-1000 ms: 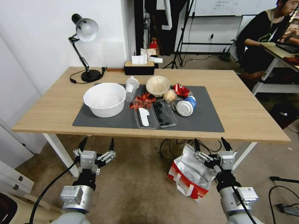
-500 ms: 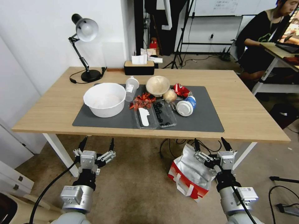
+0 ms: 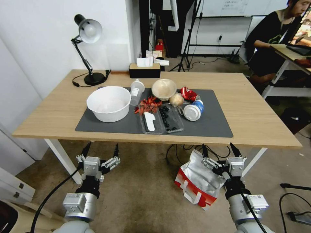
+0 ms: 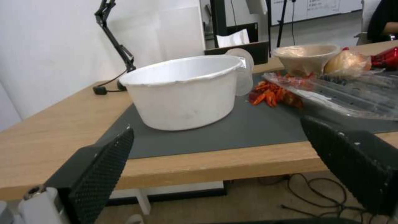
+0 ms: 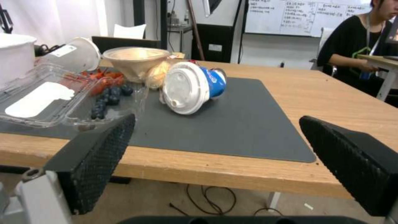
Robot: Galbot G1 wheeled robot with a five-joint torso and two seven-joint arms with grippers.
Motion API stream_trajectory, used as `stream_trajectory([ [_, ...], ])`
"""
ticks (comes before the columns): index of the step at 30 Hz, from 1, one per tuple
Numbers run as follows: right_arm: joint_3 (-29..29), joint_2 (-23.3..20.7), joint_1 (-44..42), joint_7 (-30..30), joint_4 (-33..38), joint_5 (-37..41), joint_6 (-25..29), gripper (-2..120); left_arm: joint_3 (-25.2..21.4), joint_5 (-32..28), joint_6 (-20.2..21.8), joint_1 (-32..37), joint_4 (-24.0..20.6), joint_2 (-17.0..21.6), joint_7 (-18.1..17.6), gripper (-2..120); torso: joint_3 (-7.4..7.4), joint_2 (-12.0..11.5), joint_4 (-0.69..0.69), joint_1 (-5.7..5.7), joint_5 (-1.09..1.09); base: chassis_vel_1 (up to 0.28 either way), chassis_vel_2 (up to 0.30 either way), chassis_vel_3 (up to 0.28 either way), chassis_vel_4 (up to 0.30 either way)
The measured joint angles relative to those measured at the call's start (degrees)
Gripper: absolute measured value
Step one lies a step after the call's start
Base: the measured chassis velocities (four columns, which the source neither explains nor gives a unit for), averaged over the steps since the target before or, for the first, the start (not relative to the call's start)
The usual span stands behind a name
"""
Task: Pick up the food delivery bag from the floor and place it on the table.
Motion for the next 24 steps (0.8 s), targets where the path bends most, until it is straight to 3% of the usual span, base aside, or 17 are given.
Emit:
stream_trajectory([
  [14,0.0,-0.1,0.1,0.1,0.0,0.2,-0.2,100,0.7,-0.3,0.0,-0.9,0.6,0.2,-0.7,100,0.00,0.0,0.03,0.00,0.03,0.000,0.000,0.000,0.000],
  [16,-0.1,-0.2,0.3,0.3,0.0,0.4,-0.6,100,1.8,-0.9,0.1,-2.5,1.9,0.5,-1.8,100,0.00,0.0,0.02,0.00,0.02,0.000,0.000,0.000,0.000],
  [19,-1.0,-1.9,3.0,3.0,-0.6,3.7,-6.2,100,7.2,-3.8,0.6,-9.5,7.3,1.9,-7.2,100,0.00,0.0,0.00,0.00,0.00,0.000,0.000,0.000,0.000],
  [21,-1.3,-2.4,3.8,3.8,-0.7,4.6,-7.9,100,8.5,-4.4,0.7,-11.0,8.6,2.3,-8.4,100,0.00,0.0,0.00,0.00,0.00,0.000,0.000,0.000,0.000],
  [22,-1.9,-3.4,5.4,5.4,-1.1,6.6,-11.4,100,11.2,-5.9,1.0,-14.7,11.4,3.0,-11.2,100,0.01,0.0,0.00,0.01,0.01,0.000,0.000,0.000,0.000],
  [24,-2.1,-3.8,6.1,6.1,-1.3,7.4,-12.8,100,12.5,-6.5,1.1,-16.3,12.7,3.4,-12.4,100,0.01,0.0,0.00,0.00,0.02,0.000,0.000,0.000,0.000],
])
